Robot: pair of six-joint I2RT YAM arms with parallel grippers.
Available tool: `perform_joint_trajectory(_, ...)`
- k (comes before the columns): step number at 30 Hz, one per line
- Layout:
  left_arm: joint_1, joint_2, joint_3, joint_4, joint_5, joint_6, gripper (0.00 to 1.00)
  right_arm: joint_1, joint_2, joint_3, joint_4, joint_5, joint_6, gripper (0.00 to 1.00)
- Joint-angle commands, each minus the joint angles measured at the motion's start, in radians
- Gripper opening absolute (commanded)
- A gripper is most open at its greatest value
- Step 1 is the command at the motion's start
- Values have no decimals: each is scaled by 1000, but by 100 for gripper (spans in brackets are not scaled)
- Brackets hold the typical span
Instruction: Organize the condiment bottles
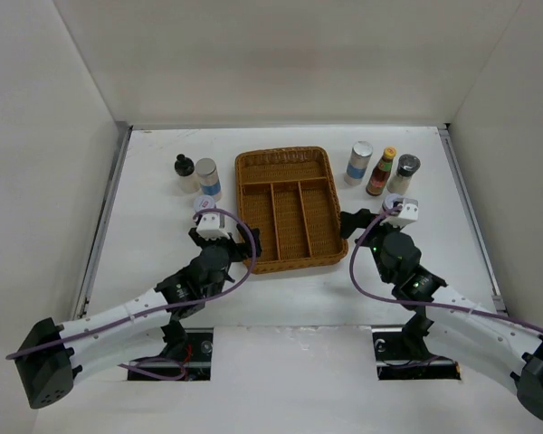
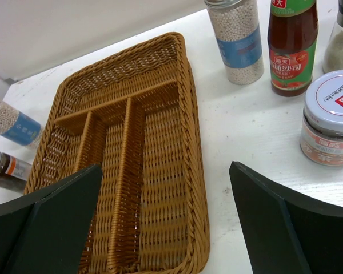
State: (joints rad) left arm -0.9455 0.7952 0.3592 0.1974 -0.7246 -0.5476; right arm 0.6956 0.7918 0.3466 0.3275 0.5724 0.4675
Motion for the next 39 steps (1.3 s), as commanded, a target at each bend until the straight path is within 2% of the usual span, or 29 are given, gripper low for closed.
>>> perform_joint_trajectory(1, -3, -11, -5, 43, -4, -12, 100, 9, -5, 38, 61, 27, -10, 100)
perform_joint_trajectory(5, 10, -21, -40, 108, -9, -11, 100, 12, -8, 35, 80, 61, -29, 100)
perform_joint_trajectory(10, 37, 35, -37, 178, -13, -9, 100, 12, 6, 35, 104, 31, -21, 100)
perform_joint_trajectory(11, 37, 47, -37, 204, -15, -6, 100, 12, 10, 48, 102, 18, -20, 86)
perform_joint_trajectory(13, 46, 68, -46, 269, -28, 5, 100, 12, 30, 96, 85, 11, -27, 43)
perform_joint_trajectory(14, 50, 81, -54, 307, -36, 12, 100, 12, 43, 133, 58, 6, -33, 30)
perform_joint_trajectory(15, 57, 94, -63, 350, -36, 20, 100, 0, 61, 182, 13, 3, -41, 23)
perform_joint_trajectory(17, 64, 116, -88, 426, -22, 25, 100, -34, 102, 273, -69, 4, -56, 19)
perform_joint_trajectory(20, 75, 145, -127, 543, 17, 29, 97, -130, 187, 420, -157, -20, -104, 19)
perform_joint_trajectory(23, 87, 167, -143, 622, 57, 31, 52, -250, 271, 538, -200, -71, -125, 25)
perform_joint_trajectory(24, 87, 176, -143, 634, 71, 29, 43, -291, 302, 575, -218, -86, -130, 29)
perform_joint_trajectory(26, 87, 197, -134, 654, 99, 31, 35, -363, 377, 647, -251, -114, -132, 44)
perform_joint_trajectory(27, 90, 206, -131, 665, 114, 31, 34, -383, 406, 673, -264, -130, -136, 51)
perform_joint_trajectory(29, 98, 232, -126, 694, 145, 31, 34, -432, 489, 738, -291, -158, -153, 73)
perform_joint_trajectory(31, 103, 265, -137, 726, 165, 26, 40, -460, 543, 770, -295, -161, -165, 79)
perform_joint_trajectory(36, 90, 381, -155, 862, 201, 20, 67, -525, 655, 827, -288, -178, -181, 81)
perform_joint_trajectory(39, 92, 423, -157, 896, 225, 17, 71, -548, 701, 858, -289, -184, -196, 76)
